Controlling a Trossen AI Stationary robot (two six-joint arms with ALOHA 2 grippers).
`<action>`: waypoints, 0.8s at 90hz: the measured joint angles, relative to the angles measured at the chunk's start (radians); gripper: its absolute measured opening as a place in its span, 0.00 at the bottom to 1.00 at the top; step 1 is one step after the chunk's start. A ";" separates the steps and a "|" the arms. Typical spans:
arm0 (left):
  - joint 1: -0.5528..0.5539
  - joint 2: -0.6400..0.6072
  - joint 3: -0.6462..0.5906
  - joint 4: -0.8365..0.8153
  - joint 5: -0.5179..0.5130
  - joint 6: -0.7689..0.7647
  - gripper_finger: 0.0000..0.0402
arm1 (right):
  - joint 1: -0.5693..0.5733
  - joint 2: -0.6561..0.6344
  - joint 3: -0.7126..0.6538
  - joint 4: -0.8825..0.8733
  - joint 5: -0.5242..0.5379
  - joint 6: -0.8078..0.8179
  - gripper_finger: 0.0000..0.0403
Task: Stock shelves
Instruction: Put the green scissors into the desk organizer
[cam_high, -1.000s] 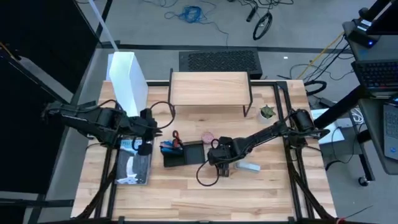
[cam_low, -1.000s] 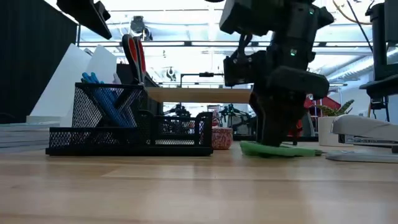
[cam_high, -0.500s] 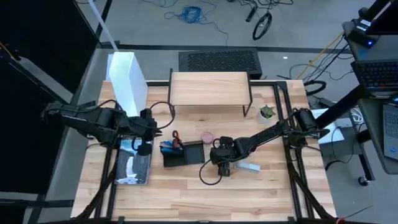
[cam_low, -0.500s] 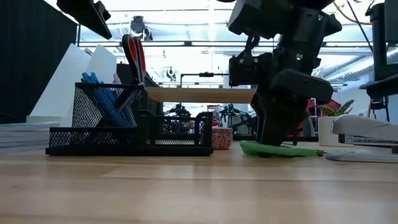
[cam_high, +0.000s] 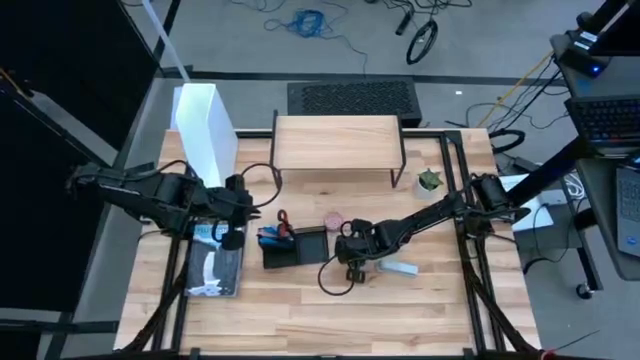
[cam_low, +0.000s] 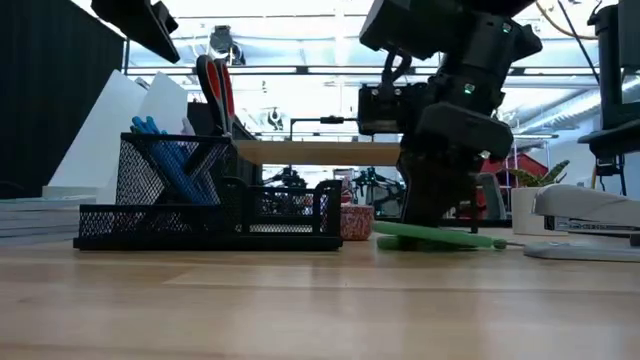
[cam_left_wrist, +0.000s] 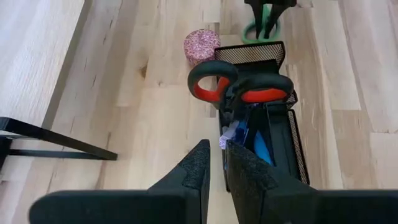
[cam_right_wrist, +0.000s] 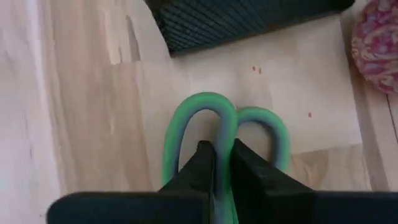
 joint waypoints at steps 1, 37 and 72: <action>0.000 0.000 0.000 0.000 0.000 0.002 0.09 | 0.000 -0.002 0.002 -0.002 0.002 0.000 0.03; 0.000 0.000 0.000 0.001 0.000 0.015 0.09 | -0.009 -0.164 0.085 -0.010 0.081 -0.031 0.02; 0.000 0.000 0.000 0.011 0.000 0.016 0.09 | -0.087 -0.193 0.091 0.544 0.125 -0.236 0.02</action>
